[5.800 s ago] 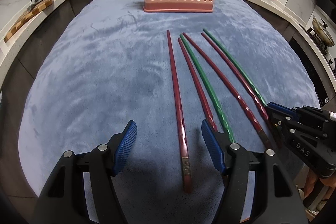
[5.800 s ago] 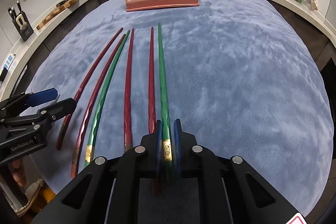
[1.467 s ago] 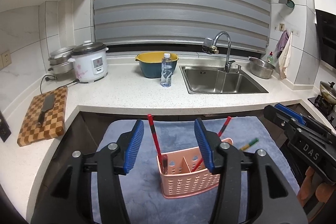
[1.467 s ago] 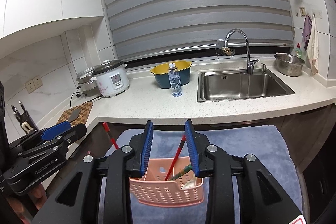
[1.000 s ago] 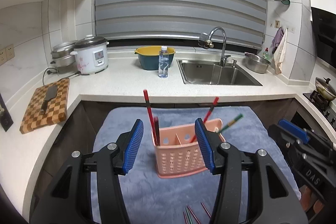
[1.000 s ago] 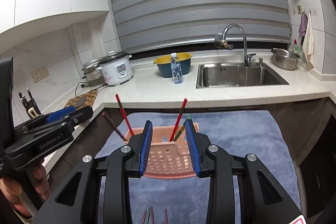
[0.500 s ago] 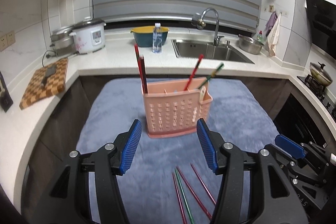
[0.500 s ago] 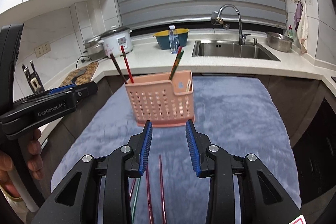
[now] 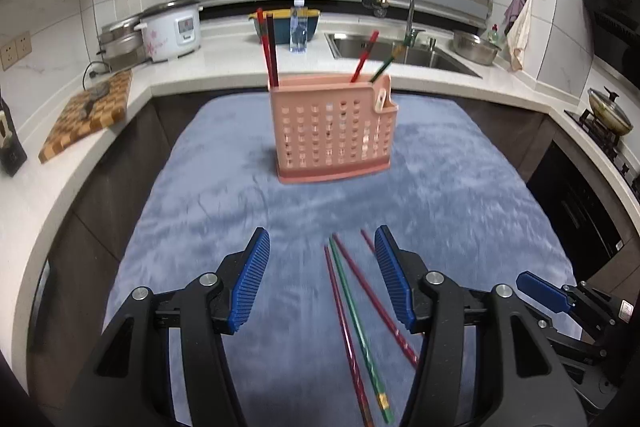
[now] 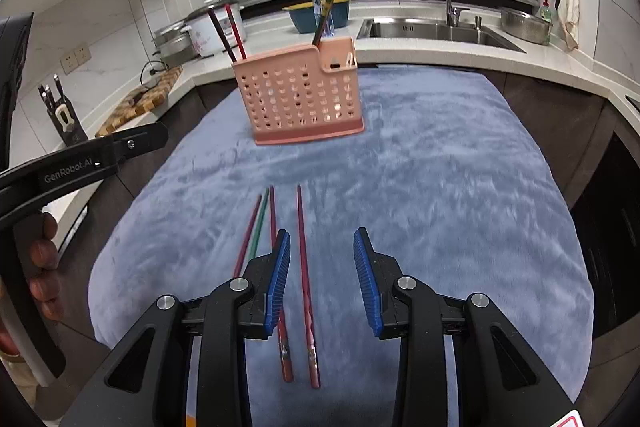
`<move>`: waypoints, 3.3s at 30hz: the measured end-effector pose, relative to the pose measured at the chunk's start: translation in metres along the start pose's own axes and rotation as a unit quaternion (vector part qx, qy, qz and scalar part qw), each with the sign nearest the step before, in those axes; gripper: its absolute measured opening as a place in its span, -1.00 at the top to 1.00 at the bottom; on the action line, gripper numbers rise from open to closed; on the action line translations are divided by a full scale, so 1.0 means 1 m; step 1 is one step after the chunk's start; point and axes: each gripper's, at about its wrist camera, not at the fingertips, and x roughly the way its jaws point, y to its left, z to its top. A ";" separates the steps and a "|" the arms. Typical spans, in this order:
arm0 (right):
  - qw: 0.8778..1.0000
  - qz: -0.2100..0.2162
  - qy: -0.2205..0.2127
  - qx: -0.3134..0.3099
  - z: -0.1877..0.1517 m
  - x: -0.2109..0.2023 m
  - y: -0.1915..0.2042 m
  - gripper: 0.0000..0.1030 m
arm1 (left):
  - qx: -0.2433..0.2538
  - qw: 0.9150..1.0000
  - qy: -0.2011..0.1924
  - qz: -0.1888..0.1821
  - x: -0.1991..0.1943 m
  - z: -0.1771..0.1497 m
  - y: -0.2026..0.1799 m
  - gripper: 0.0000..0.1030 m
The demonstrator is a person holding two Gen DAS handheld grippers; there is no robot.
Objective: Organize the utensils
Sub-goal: 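Move both open tools down to the chopsticks left on the mat, then grasp a red chopstick with the right tool while the left tool grasps another red one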
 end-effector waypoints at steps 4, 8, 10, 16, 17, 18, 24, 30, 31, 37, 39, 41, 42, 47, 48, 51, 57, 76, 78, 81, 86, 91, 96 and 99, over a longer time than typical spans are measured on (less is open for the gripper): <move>1.000 -0.002 0.017 0.002 -0.020 0.004 -0.002 0.37 | 0.003 1.000 0.012 0.000 0.000 -0.021 -0.002 -0.01; 0.999 -0.009 0.036 -0.004 -0.038 0.012 -0.001 0.37 | 0.001 0.999 0.033 -0.002 0.005 -0.042 -0.001 -0.01; 0.999 -0.010 0.046 -0.006 -0.045 0.016 -0.002 0.37 | 0.000 0.999 0.046 -0.002 0.009 -0.053 0.001 -0.01; 0.997 -0.004 0.079 -0.009 -0.068 0.033 0.002 0.37 | -0.003 0.997 0.075 -0.002 0.017 -0.076 0.004 -0.01; 0.997 -0.003 0.082 -0.011 -0.070 0.035 0.003 0.37 | -0.002 0.997 0.076 0.000 0.018 -0.078 0.004 -0.01; 0.996 -0.002 0.086 -0.012 -0.072 0.037 0.004 0.37 | -0.002 0.997 0.078 0.000 0.019 -0.079 0.005 -0.01; 0.995 -0.005 0.098 -0.018 -0.078 0.047 0.005 0.43 | 0.000 0.996 0.086 0.000 0.024 -0.084 0.004 -0.01; 0.993 -0.004 0.113 -0.019 -0.083 0.056 0.006 0.56 | 0.005 0.995 0.097 -0.001 0.029 -0.090 0.001 -0.01; 0.993 -0.003 0.116 -0.019 -0.084 0.058 0.006 0.58 | 0.006 0.995 0.099 -0.002 0.030 -0.091 0.001 -0.01; 0.993 -0.008 0.118 -0.023 -0.086 0.061 0.007 0.66 | 0.010 0.994 0.107 -0.003 0.034 -0.096 -0.002 -0.01; 0.993 -0.009 0.117 -0.021 -0.087 0.061 0.006 0.70 | 0.011 0.994 0.109 -0.004 0.035 -0.098 -0.003 -0.01; 0.993 -0.011 0.117 -0.020 -0.087 0.061 0.005 0.75 | 0.013 0.994 0.112 -0.005 0.036 -0.100 -0.003 -0.01; 0.993 -0.012 0.116 -0.020 -0.087 0.061 0.005 0.80 | 0.014 0.993 0.114 -0.006 0.036 -0.101 -0.004 -0.01; 0.993 -0.013 0.114 -0.017 -0.087 0.061 0.004 0.83 | 0.018 0.992 0.124 -0.010 0.039 -0.108 -0.007 -0.10; 0.993 -0.013 0.113 -0.017 -0.086 0.060 0.004 0.84 | 0.020 0.992 0.125 -0.010 0.039 -0.109 -0.007 -0.12; 0.994 -0.013 0.110 -0.014 -0.086 0.058 0.003 0.87 | 0.022 0.991 0.131 -0.013 0.040 -0.114 -0.008 -0.13; 0.994 -0.012 0.108 -0.009 -0.085 0.057 0.001 0.87 | 0.017 0.989 0.147 -0.024 0.043 -0.122 -0.007 -0.13; 0.994 -0.011 0.108 -0.008 -0.086 0.057 0.001 0.87 | 0.030 0.982 0.180 -0.043 0.055 -0.138 -0.015 0.14; 0.994 -0.011 0.108 -0.008 -0.086 0.057 0.001 0.87 | 0.030 0.982 0.180 -0.045 0.055 -0.138 -0.016 0.31; 0.994 -0.010 0.106 -0.008 -0.086 0.056 0.002 0.87 | 0.027 0.982 0.178 -0.050 0.054 -0.137 -0.014 0.66; 0.995 -0.006 0.097 -0.008 -0.082 0.049 0.004 0.87 | 0.025 0.984 0.168 -0.049 0.049 -0.132 -0.011 0.84; 0.997 0.000 0.075 -0.004 -0.068 0.035 0.004 0.87 | 0.027 0.989 0.143 -0.037 0.037 -0.117 -0.009 0.83; 0.999 0.007 0.040 0.000 -0.042 0.015 0.006 0.87 | 0.029 0.993 0.113 -0.029 0.024 -0.094 -0.006 0.83; 1.000 0.007 0.018 -0.003 -0.025 0.004 0.007 0.87 | 0.030 0.995 0.093 -0.026 0.017 -0.078 -0.004 0.84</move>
